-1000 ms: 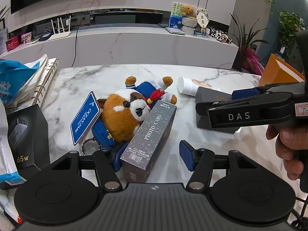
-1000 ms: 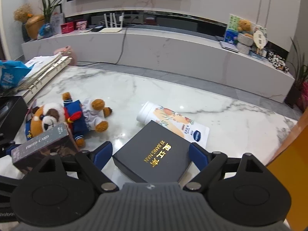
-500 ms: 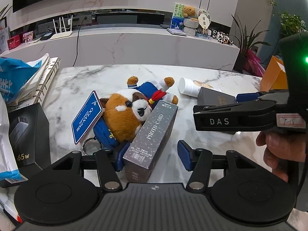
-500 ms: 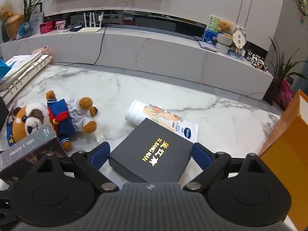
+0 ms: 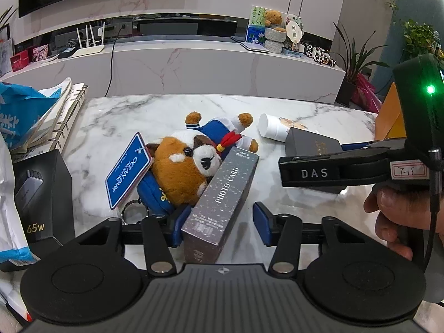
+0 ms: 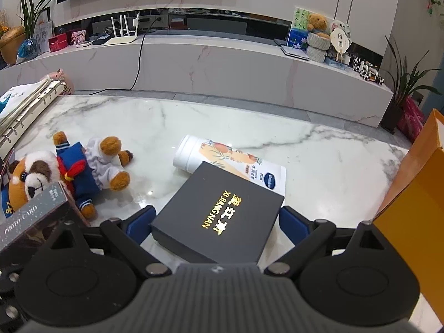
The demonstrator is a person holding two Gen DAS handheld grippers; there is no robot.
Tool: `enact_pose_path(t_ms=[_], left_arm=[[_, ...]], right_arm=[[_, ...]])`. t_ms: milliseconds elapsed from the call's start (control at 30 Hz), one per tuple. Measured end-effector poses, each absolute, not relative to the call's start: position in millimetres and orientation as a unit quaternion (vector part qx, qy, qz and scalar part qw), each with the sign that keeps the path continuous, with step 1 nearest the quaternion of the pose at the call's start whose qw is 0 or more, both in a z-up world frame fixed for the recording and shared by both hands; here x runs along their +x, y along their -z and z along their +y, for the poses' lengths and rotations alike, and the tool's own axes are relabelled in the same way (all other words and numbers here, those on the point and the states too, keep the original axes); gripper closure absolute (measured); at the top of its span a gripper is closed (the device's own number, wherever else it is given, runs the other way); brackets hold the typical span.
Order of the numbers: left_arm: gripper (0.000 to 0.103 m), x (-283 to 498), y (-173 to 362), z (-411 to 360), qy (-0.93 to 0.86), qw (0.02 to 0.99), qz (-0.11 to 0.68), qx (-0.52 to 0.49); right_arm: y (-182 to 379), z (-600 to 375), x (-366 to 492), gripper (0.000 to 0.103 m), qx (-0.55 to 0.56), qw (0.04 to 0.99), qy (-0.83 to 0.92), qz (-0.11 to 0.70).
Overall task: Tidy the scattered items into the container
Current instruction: 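Grasp the black gift box with the right tool while the left tool grasps the grey photo card box, then carry the black gift box and photo card box with both tools over the orange box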
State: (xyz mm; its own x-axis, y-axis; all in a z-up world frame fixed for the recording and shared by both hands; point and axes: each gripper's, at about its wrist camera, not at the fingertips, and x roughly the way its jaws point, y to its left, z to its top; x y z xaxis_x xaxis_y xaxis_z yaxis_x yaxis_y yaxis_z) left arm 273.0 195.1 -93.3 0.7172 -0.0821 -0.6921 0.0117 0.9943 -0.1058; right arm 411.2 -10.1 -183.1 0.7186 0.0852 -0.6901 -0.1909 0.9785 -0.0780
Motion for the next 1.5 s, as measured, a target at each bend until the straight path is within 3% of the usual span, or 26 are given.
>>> enact_pose_path(t_ms=[33,567,700,1500], left_arm=[[0.058,273,93,196,0.024,0.925,0.376,-0.047],[0.066,276,94,197,0.027,0.925,0.374,-0.055],[0.073,275,94,194,0.033,0.926,0.371,-0.06],[0.076,264,62,171,0.043,0.935,0.347,-0.048]], right_arm=[[183,-11,412,0.008,-0.072,0.924,-0.077,0.367],[183,-35,407,0.009,-0.069,0.925,-0.116,0.354],[182,-38,409,0.009,-0.068,0.925,-0.115,0.355],[139,-64,395,0.009,-0.061,0.939,-0.111,0.321]])
